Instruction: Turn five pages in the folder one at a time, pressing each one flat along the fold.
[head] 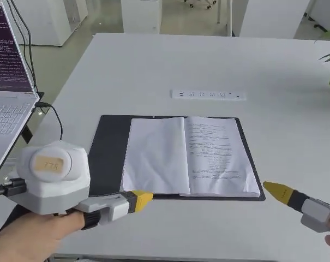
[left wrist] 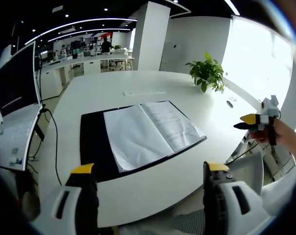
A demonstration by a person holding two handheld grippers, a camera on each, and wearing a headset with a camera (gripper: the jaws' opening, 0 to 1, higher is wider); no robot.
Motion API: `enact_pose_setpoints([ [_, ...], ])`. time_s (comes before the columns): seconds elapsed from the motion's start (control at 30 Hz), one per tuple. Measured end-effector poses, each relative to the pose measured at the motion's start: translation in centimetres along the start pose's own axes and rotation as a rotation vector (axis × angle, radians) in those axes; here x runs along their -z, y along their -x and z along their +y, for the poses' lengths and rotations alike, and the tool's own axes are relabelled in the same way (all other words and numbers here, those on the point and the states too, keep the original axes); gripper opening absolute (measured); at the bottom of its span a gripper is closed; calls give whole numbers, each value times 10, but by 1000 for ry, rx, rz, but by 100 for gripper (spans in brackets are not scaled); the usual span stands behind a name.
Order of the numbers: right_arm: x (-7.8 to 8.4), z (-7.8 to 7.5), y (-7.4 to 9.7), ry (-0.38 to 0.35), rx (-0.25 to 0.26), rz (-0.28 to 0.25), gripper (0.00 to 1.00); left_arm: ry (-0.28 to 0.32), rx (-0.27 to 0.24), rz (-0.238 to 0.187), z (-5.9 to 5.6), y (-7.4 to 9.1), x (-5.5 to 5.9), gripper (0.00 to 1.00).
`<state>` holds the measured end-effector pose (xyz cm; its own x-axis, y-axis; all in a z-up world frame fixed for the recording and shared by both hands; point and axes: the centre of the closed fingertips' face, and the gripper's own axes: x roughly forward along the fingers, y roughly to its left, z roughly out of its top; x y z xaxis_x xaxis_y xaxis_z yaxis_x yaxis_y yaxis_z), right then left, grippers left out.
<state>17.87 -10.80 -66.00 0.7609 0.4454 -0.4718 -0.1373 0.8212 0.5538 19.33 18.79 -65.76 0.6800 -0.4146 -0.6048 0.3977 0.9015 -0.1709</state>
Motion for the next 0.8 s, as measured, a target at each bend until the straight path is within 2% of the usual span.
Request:
enact_pose_setpoints([
  [0.17, 5, -6, -4, -11, -2, 4, 82, -30, 21, 16, -12, -23, 2, 89],
  [0.37, 10, -12, -13, -15, -12, 8, 80, -78, 55, 29, -33, -56, 2, 87],
  [0.43, 11, -14, -15, -20, -14, 11, 80, -101, 70, 24, -42, -70, 1, 85],
  [0.67, 16, -22, -23, -23, -15, 25, 79, -166, 105, 46, -70, -114, 3, 77],
  [0.8, 18, -25, -28, -20, -17, 32, 78, -187, 116, 45, -81, -139, 2, 72],
])
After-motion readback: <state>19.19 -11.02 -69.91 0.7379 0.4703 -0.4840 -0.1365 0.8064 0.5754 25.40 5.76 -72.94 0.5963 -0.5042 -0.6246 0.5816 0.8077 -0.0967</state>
